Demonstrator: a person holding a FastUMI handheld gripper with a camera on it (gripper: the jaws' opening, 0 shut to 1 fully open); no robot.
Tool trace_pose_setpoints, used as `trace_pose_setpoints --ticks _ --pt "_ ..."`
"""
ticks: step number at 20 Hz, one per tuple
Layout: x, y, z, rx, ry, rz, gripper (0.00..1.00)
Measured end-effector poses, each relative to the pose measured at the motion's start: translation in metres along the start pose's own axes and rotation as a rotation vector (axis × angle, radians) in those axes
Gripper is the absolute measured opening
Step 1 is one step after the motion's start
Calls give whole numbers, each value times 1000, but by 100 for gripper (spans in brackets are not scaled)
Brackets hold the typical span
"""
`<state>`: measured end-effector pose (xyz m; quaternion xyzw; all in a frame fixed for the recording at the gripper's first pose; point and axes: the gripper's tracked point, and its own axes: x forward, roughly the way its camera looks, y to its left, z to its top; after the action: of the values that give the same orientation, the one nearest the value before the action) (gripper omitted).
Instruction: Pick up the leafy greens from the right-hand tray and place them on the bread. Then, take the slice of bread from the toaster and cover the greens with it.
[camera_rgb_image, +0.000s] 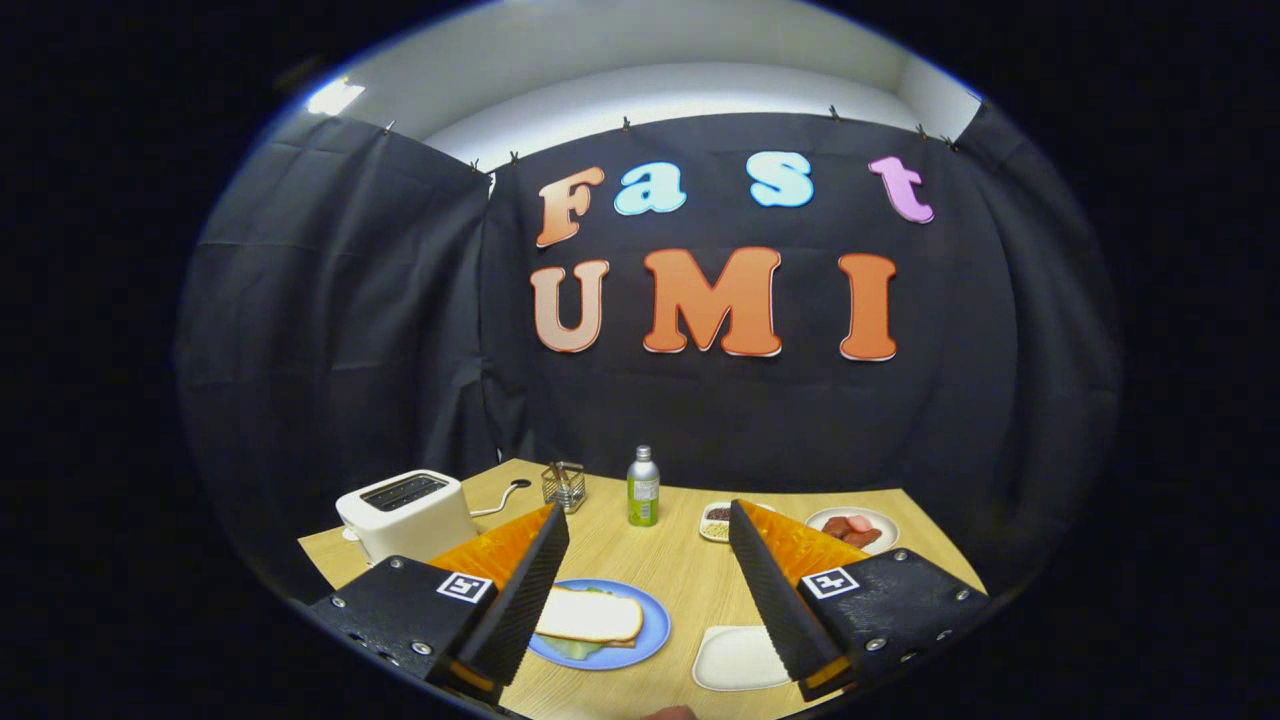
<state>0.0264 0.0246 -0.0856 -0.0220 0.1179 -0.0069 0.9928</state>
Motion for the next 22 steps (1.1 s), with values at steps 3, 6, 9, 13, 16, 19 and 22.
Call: trace_pose_setpoints --ticks 3,6,9,13,16,19,22 --pt "-22 -9 19 -10 -73 -46 97" --pt "-36 -18 24 -20 -121 -79 97" --pt "-47 -21 25 -22 -147 -92 97" --pt "-55 -32 38 -16 -214 -120 97" --pt "-54 -40 35 6 -237 -148 97" --pt "-54 -48 29 17 -235 -175 97" --pt "-54 -50 27 17 -246 -179 97"
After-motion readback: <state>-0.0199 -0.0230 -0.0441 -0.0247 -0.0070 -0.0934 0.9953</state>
